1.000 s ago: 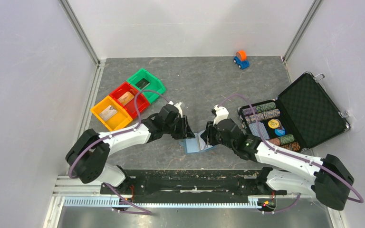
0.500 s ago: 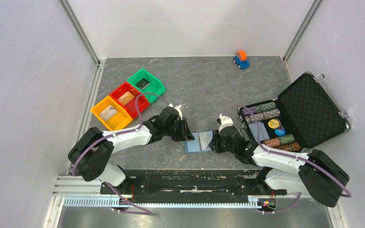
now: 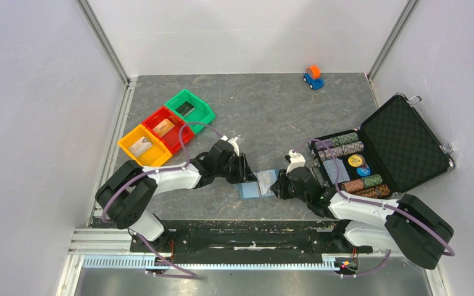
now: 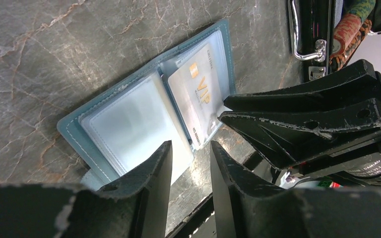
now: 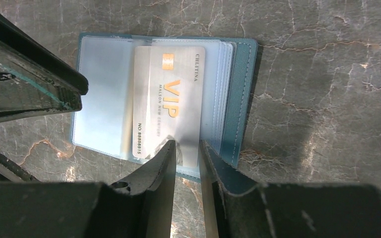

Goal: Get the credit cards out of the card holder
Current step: Remove the credit card from the card holder.

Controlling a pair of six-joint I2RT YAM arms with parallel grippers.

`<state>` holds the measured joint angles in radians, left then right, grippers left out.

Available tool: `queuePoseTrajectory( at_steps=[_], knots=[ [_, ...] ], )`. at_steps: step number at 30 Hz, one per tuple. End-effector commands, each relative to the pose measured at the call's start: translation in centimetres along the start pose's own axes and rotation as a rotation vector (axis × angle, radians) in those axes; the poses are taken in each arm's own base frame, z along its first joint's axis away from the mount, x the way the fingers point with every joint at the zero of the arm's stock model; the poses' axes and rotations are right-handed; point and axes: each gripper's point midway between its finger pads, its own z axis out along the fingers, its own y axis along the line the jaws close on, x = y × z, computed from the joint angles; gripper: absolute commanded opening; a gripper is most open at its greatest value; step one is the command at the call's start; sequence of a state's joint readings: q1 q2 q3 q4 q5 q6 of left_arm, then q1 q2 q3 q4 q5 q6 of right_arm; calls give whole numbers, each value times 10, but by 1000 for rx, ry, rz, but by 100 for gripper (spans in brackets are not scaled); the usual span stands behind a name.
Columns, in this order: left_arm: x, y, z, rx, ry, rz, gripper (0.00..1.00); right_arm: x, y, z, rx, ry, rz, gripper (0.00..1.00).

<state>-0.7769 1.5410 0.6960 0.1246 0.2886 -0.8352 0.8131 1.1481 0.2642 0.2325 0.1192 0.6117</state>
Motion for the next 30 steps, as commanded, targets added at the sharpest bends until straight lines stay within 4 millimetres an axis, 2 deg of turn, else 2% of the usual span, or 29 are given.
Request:
queuePoseTrajectory(
  at_steps=[1, 8, 15, 21, 28, 30],
  knots=[
    [-7, -5, 8, 30, -48, 5, 41, 17, -10, -2, 18, 52, 5, 26],
    [-5, 4, 21, 24, -69, 27, 44, 17, -10, -4, 16, 47, 10, 26],
    [-3, 0, 33, 88, -80, 28, 44, 21, -10, -2, 13, 65, 13, 26],
    [2, 9, 39, 69, -72, 31, 44, 19, -8, -1, 9, 63, 19, 26],
    [4, 3, 43, 118, -73, -2, 43, 22, -8, -1, 2, 68, 22, 26],
    [4, -1, 42, 140, -79, -14, 40, 22, -9, -1, 5, 69, 24, 26]
  ],
)
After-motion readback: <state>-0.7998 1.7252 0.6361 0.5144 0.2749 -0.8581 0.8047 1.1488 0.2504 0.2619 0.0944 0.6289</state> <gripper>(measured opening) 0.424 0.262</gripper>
